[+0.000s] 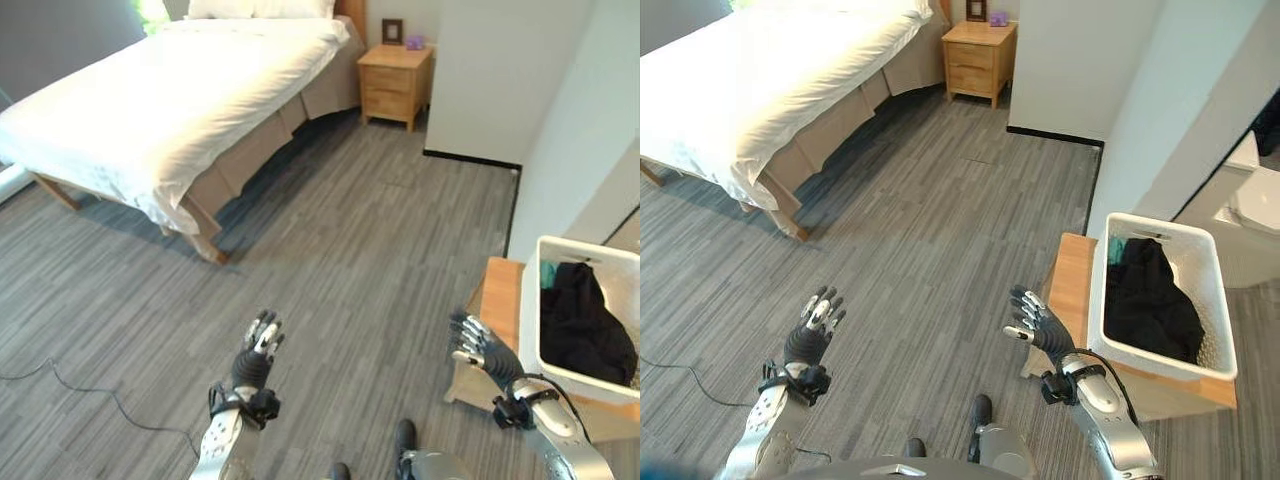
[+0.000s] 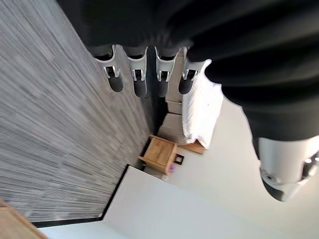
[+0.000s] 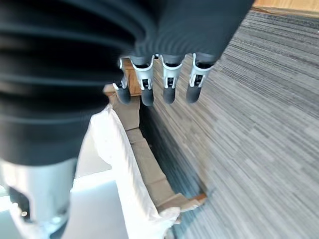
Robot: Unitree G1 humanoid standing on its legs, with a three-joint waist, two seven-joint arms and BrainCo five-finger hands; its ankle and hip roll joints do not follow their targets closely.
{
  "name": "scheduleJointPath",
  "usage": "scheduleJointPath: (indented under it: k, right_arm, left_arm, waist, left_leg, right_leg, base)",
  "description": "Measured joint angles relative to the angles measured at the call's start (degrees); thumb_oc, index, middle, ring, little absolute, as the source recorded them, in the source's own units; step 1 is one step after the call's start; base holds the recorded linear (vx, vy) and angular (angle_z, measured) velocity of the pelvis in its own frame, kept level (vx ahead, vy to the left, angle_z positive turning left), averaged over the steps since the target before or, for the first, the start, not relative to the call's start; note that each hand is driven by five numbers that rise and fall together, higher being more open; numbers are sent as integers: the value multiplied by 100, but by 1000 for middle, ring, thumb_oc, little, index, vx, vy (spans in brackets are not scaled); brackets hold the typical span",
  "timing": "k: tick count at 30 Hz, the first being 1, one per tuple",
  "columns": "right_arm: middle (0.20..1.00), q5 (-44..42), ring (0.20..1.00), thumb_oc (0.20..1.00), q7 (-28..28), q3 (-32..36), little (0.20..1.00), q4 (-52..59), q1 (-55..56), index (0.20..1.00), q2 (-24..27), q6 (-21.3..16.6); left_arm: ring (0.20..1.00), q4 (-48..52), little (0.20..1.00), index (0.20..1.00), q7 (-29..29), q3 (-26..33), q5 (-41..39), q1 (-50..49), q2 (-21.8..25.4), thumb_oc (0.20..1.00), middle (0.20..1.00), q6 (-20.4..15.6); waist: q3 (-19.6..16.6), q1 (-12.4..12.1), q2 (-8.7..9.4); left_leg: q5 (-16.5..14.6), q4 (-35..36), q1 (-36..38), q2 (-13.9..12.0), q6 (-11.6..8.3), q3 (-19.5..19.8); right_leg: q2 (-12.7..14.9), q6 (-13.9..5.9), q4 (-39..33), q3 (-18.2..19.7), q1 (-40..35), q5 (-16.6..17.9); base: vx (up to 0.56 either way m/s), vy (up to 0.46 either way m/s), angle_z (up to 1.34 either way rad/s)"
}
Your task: Pick up bed clothes into laundry basket.
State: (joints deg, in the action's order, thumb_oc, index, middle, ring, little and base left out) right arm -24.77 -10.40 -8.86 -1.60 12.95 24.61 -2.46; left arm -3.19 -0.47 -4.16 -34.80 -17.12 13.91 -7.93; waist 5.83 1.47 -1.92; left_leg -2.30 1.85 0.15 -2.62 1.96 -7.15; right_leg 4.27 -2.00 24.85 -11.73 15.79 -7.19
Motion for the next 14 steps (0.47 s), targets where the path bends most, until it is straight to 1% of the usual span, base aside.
scheduleJointPath:
  k: [1,2,3,4,5,9,11,14]
  right_arm:
    - [1000,0,1000,1000,2,-21,1000,9,30,1000,-81,7]
    - [1000,-1,1000,1000,9,-36,1000,-85,-34,1000,-131,9]
    - [1000,-1,1000,1000,26,-49,1000,-87,-60,1000,-129,29]
    - [1000,-1,1000,1000,38,-50,1000,-85,-77,1000,-139,41]
    - [1000,-1,1000,1000,64,-54,1000,-88,-60,1000,-154,61]
    - [1000,-1,1000,1000,166,-49,1000,-97,5,1000,-160,86]
    - [1000,-2,1000,1000,204,-49,1000,-101,-1,1000,-160,87]
    - [1000,-3,1000,1000,248,-51,1000,-144,14,1000,-160,87]
  left_arm:
    - [1000,28,1000,1000,8,39,3,-96,117,1000,1000,2]
    - [1000,-112,1000,1000,29,96,3,-72,108,1000,1000,47]
    - [1000,-109,1000,1000,28,110,4,-112,103,1000,1000,101]
    - [1000,-98,1000,1000,32,138,15,-102,106,1000,1000,96]
    - [1000,-99,1000,1000,36,147,16,-90,101,1000,1000,97]
    - [1000,-100,1000,1000,113,186,239,-23,100,1000,1000,98]
    - [1000,-100,1000,1000,220,188,241,58,94,1000,1000,98]
    - [1000,-102,1000,1000,256,189,241,101,49,1000,1000,97]
  waist:
    - [-95,-32,276]
    - [-96,-44,289]
    - [-139,-43,234]
    - [-132,-55,231]
    - [-137,-53,229]
    - [-177,-28,271]
    - [-289,-24,304]
    - [-330,-34,295]
  left_leg:
    - [18,-2,-4,191,19,-5]
    - [60,-6,29,183,-11,42]
    - [58,13,36,133,-27,33]
    - [140,4,34,131,-14,18]
    - [165,1,41,135,-9,18]
    - [166,0,122,129,-9,12]
    - [185,-1,137,129,-42,-12]
    - [185,5,251,122,-47,-34]
  right_leg:
    - [207,-85,-289,180,-267,-132]
    - [171,-16,-583,276,-452,-223]
    - [130,-44,-795,206,-555,-190]
    - [127,-32,-815,206,-570,-123]
    - [126,-64,-816,200,-595,-88]
    - [111,-56,-894,200,-693,-58]
    - [95,-54,-936,230,-711,-29]
    - [60,-50,-1092,264,-876,34]
  base:
    - [-6,23,22]
    - [-34,52,14]
    - [-43,67,6]
    - [-49,78,3]
    - [-21,41,-1]
    - [-14,8,-2]
    - [-29,5,-7]
    - [-26,-4,-8]
